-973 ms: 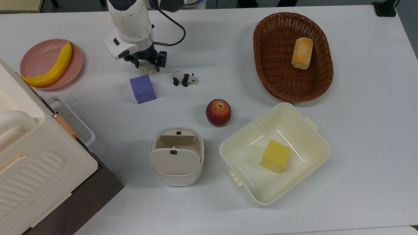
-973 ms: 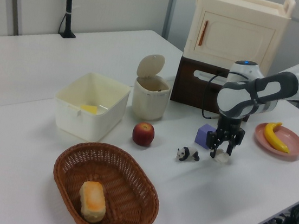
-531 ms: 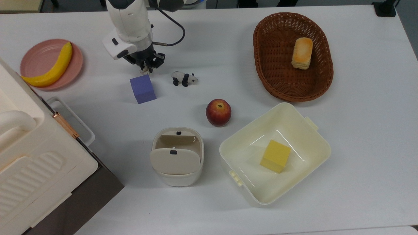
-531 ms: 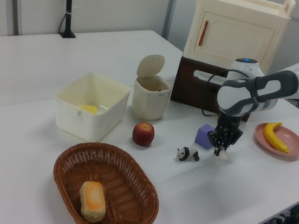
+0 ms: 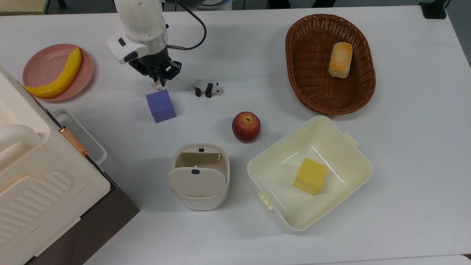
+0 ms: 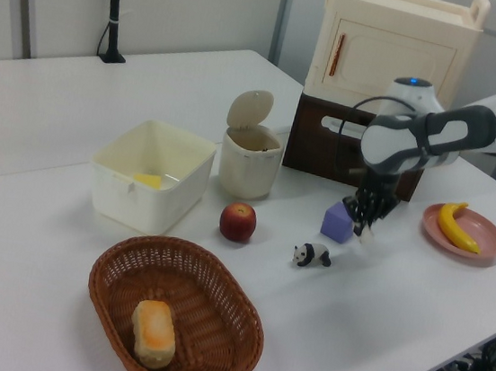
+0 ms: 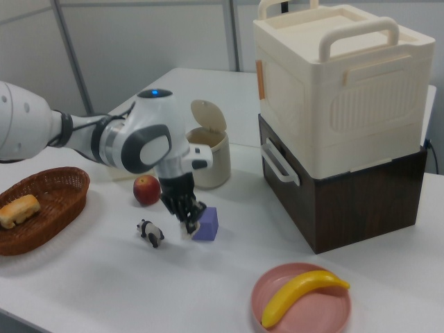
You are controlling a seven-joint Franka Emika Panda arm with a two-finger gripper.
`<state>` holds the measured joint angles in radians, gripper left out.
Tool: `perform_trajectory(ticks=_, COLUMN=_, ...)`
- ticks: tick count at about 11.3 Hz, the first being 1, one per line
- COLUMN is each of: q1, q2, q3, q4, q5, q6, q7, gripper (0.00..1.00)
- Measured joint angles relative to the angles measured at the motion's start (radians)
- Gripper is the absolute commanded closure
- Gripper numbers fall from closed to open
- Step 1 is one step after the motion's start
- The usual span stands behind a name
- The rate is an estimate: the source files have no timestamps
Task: Grab it up and put it in the trash
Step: 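Lift the paper ball and carry it toward the white trash bin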
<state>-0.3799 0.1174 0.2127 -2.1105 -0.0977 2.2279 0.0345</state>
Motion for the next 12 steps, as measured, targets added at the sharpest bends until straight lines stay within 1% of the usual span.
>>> perform_trajectory(ticks=2, q1=0.029, q2=-0.024, q3=0.003, q4=0.068, q5=0.002, q6=-0.046, q7=0.0, gripper=1.0)
perform_trajectory(ticks=4, q1=0.051, q2=-0.046, q3=0.007, q4=0.157, q5=0.036, q6=-0.097, q7=0.001, gripper=1.0)
perform_trajectory(ticks=7, q1=0.073, q2=-0.048, q3=0.008, q4=0.254, q5=0.089, q6=-0.099, q7=0.001, gripper=1.0)
perform_trajectory(ticks=9, q1=0.086, q2=-0.037, q3=0.008, q4=0.304, q5=0.097, q6=-0.095, q7=0.001, gripper=1.0)
perform_trajectory(ticks=12, q1=0.117, q2=0.028, q3=0.009, q4=0.37, q5=0.099, q6=-0.019, q7=0.001, gripper=1.0)
